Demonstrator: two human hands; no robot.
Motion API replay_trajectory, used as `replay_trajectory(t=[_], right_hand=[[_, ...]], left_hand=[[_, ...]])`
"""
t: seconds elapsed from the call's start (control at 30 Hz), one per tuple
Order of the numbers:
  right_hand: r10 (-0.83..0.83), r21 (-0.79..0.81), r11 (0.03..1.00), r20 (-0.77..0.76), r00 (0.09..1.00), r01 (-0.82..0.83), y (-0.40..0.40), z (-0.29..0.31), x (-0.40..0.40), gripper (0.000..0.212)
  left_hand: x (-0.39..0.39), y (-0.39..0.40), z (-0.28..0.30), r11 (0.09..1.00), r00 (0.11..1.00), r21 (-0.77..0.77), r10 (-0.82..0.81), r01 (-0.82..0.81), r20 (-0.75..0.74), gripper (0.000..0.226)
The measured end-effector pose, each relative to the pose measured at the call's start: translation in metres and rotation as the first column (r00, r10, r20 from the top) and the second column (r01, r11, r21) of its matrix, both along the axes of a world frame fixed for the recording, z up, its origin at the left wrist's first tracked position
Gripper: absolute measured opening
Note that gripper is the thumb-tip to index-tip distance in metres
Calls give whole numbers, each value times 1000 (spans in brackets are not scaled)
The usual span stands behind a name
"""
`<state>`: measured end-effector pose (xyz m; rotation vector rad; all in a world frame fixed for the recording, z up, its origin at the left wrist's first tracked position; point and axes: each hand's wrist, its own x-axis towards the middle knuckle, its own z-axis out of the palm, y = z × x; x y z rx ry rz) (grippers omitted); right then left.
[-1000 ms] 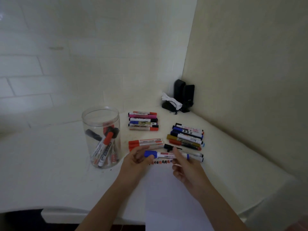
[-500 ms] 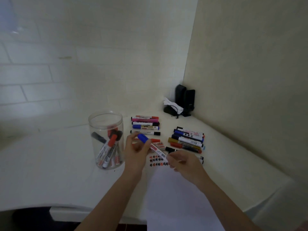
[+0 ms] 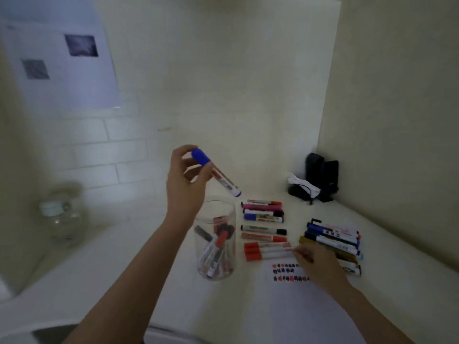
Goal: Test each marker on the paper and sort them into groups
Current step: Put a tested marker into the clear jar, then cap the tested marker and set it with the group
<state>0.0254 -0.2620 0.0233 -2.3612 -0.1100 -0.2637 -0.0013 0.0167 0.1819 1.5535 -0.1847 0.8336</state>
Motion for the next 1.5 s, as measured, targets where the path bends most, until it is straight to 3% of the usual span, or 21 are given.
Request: replay_trajectory(t=[0.07, 0.17, 0.4, 0.5, 0.6, 0.7, 0.77, 0.87, 1.0, 1.17, 1.3, 1.43, 1.5], right_hand=[[128, -57, 990, 21, 992, -127, 33, 7, -1, 6], [236, -105, 968, 48, 971, -230, 76, 18, -4, 6], [173, -188, 968, 25, 985, -165, 69, 15, 9, 9], [141, -214, 967, 11, 990, -135, 48, 8, 17, 8], [116, -243, 965, 39, 992, -103, 29, -1, 26, 13], [147, -327, 938, 73, 986, -115, 16, -12, 30, 23], [182, -350, 927, 112, 977, -132, 12, -21, 30, 25], [186, -304, 943, 140, 972, -137, 5, -29, 27, 24], [86, -167, 984, 122, 989, -65, -11, -28, 17, 13], [-15, 58, 998, 44, 999, 12, -34, -30, 8, 8], [-95, 301, 949, -26, 995, 98, -44, -30, 12, 13], [-111, 550, 824, -82, 990, 138, -46, -23, 12, 11], [-130, 626, 762, -103, 986, 166, -44, -17, 7, 14]], left_hand=[[-2, 14, -5, 998, 996, -8, 54, -54, -65, 36], [-5, 22, -17, 981, 983, 142, 148, -132, -107, 36], [-4, 22, -34, 792, 956, 607, 226, -67, -189, 22], [0, 13, -36, 692, 970, 704, 241, -160, -17, 27], [-4, -22, -37, 715, 990, 686, 69, -135, 124, 19], [-2, -60, -75, 682, 996, 726, -77, 86, -45, 15], [5, -74, -119, 614, 966, 757, -32, 223, -258, 30], [15, -85, -168, 503, 921, 815, 88, 289, -380, 42], [33, -93, -185, 424, 925, 888, 236, 179, -299, 41], [56, -102, -191, 282, 880, 938, 368, 201, -300, 32], [58, -107, -195, 299, 863, 921, 362, 251, -353, 41], [53, -113, -182, 562, 797, 778, 316, 280, -515, 26], [48, -118, -175, 670, 805, 680, 209, 296, -556, 16]])
